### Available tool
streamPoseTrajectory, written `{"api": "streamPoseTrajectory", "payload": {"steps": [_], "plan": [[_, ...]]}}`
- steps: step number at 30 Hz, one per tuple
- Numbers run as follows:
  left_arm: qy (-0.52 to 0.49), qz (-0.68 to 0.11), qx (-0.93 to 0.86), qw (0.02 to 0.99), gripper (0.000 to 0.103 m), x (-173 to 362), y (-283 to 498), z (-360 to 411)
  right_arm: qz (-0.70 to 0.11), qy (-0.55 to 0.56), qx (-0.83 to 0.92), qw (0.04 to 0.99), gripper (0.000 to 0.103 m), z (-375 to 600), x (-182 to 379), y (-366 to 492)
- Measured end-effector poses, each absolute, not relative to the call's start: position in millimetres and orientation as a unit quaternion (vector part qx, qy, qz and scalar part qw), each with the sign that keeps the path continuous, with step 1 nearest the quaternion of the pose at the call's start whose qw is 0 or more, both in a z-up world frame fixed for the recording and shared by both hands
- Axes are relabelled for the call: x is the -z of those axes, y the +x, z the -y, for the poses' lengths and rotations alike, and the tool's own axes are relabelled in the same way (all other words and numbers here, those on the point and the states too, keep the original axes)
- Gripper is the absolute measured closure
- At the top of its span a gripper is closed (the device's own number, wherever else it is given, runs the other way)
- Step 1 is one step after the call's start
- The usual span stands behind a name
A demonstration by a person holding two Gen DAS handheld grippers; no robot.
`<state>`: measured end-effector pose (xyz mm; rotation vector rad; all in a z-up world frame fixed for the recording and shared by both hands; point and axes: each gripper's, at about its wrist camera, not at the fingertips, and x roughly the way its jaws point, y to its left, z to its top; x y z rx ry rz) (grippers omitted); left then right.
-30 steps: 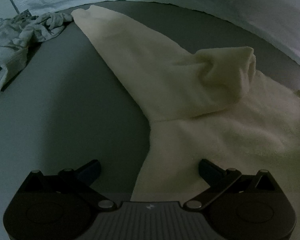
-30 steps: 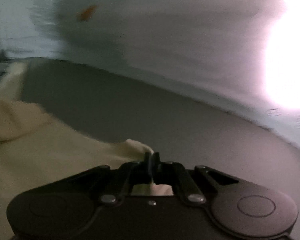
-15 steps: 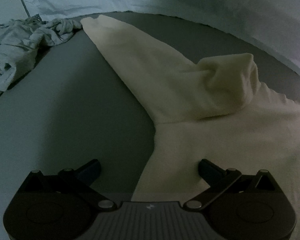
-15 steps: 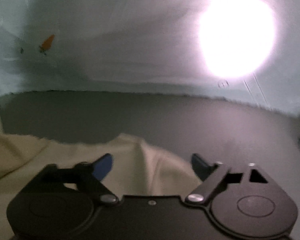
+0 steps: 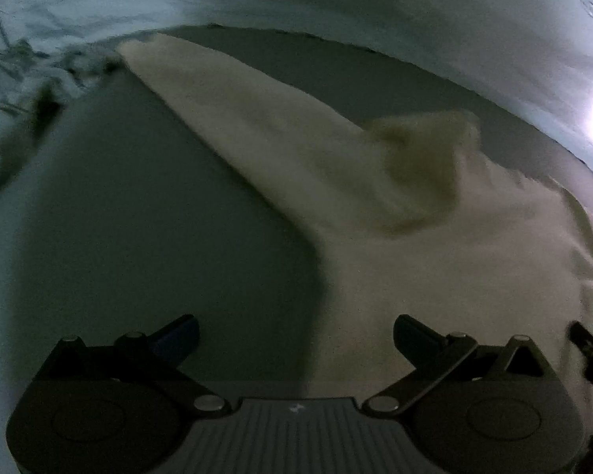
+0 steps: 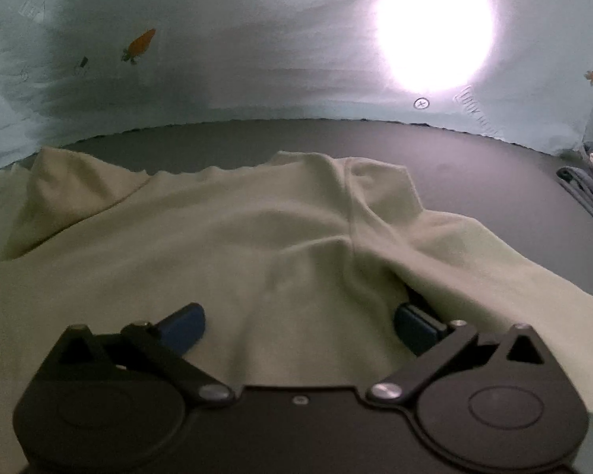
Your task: Fold clothes
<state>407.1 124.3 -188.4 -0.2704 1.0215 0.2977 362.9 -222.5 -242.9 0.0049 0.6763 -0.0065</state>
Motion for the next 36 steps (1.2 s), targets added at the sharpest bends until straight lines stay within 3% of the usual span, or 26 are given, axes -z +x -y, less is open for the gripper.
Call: {"api": "streamPoseTrajectory", "payload": {"steps": [5, 15, 18, 21, 23, 25, 30, 36], "plan": [[-0.112, -0.449, -0.17, 0.87, 0.0, 181.8, 432.3, -190.5, -0.329, 0.0, 0.007, 0.944, 0.0, 220.7, 241.0, 359.2], [-0.174, -0.373, -0.246, 0.877, 0.002, 197.1, 549.8, -324.1, -0.329, 0.0, 0.014, 0.944, 0.0, 219.4, 241.2, 362.2], [-0.178, -0.367, -0.268, 0.873, 0.013, 205.7, 577.8, -336.5, -0.33, 0.001, 0.018, 0.944, 0.0, 218.1, 241.2, 363.5], [-0.149, -0.358, -0.287, 0.876, 0.033, 209.3, 595.4, -336.4, -0.33, 0.001, 0.02, 0.944, 0.0, 217.9, 241.2, 364.3], [-0.142, -0.356, -0.284, 0.879, 0.074, 211.5, 600.6, -333.9, -0.33, 0.002, 0.02, 0.944, 0.0, 218.0, 241.2, 364.6], [-0.153, -0.344, -0.281, 0.883, 0.099, 208.4, 599.4, -331.9, -0.33, 0.003, 0.019, 0.944, 0.0, 218.8, 241.2, 364.9], [-0.136, -0.292, -0.306, 0.896, 0.099, 173.0, 563.8, -309.9, -0.33, 0.005, 0.017, 0.944, 0.0, 220.5, 241.6, 365.7], [-0.048, -0.22, -0.394, 0.891, 0.099, 107.0, 468.4, -263.9, -0.33, 0.006, 0.015, 0.944, 0.0, 220.9, 242.1, 366.1]]}}
